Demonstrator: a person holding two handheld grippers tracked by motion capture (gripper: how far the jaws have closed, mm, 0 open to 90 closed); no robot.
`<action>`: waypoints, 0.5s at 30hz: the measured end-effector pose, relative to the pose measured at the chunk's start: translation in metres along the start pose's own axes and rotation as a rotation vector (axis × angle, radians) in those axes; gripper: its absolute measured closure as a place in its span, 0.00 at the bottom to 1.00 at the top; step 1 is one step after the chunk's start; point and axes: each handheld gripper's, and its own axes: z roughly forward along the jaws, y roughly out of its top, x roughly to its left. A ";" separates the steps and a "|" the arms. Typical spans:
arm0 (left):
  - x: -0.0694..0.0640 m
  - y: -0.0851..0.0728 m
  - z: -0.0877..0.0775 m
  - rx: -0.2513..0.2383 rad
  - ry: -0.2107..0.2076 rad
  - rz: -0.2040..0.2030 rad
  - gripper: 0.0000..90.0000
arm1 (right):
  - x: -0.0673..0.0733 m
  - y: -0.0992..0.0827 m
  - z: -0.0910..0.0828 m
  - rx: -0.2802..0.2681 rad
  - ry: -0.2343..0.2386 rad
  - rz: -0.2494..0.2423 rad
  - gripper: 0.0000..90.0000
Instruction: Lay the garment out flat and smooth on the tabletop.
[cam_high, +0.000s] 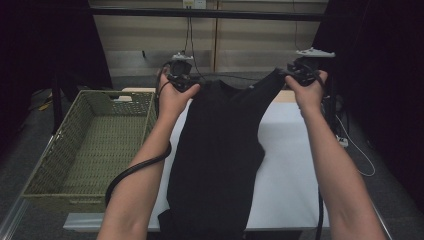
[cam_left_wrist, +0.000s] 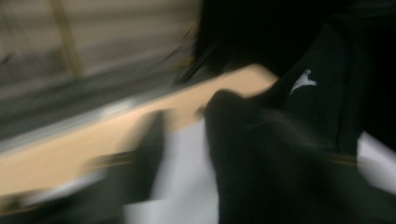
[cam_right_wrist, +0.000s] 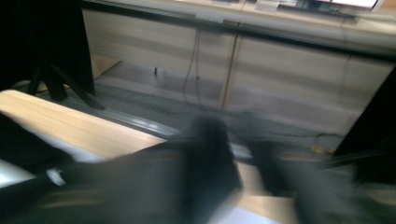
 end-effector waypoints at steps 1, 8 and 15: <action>0.001 -0.007 0.003 0.024 0.022 0.009 0.34 | 0.007 -0.007 0.007 0.049 -0.015 -0.012 0.55; 0.000 -0.075 0.005 0.102 -0.005 -0.016 0.19 | 0.054 -0.081 -0.004 0.162 0.186 -0.024 0.35; -0.019 -0.100 -0.016 0.085 -0.029 0.001 0.15 | 0.085 -0.141 -0.045 0.206 0.275 -0.026 0.30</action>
